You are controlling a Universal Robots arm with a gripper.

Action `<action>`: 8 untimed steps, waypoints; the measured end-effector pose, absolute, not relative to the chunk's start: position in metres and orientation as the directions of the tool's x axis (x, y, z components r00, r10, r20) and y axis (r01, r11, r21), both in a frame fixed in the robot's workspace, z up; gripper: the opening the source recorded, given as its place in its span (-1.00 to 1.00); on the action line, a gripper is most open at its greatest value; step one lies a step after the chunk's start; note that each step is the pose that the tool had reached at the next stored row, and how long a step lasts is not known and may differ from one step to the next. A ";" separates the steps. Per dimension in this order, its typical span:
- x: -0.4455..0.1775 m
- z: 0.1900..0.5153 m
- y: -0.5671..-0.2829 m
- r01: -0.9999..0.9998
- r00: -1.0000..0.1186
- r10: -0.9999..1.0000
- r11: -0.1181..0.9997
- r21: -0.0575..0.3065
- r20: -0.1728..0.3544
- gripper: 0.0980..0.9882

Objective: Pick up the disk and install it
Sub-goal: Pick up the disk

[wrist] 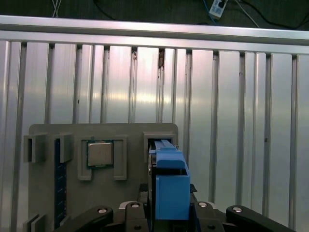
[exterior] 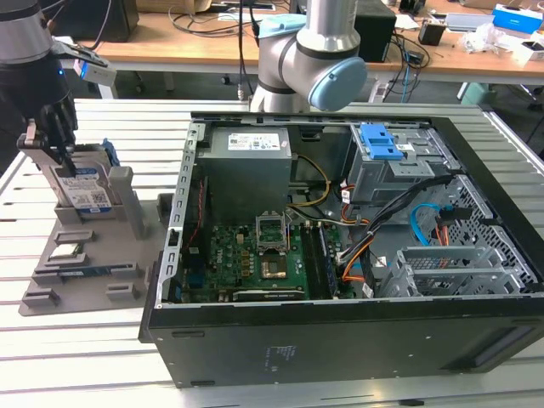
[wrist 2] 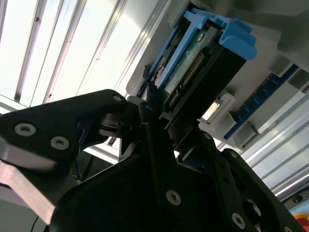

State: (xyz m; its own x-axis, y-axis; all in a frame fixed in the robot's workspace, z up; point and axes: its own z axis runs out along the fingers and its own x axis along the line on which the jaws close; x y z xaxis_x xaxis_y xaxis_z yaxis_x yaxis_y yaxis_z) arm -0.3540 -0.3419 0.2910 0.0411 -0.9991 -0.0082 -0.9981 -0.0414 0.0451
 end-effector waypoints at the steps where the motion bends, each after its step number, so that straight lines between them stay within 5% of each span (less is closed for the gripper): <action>1: -0.354 0.292 -0.342 -0.998 0.041 -0.999 -0.041 0.045 -0.008 -0.40; 8: -0.354 0.303 -0.340 -0.998 0.041 -0.999 -0.041 0.045 -0.008 -0.40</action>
State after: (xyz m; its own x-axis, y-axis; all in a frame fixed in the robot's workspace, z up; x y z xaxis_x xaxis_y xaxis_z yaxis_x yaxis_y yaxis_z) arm -0.3537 -0.3402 0.3026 0.0411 -0.9991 -0.0082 -0.9981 -0.0414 0.0450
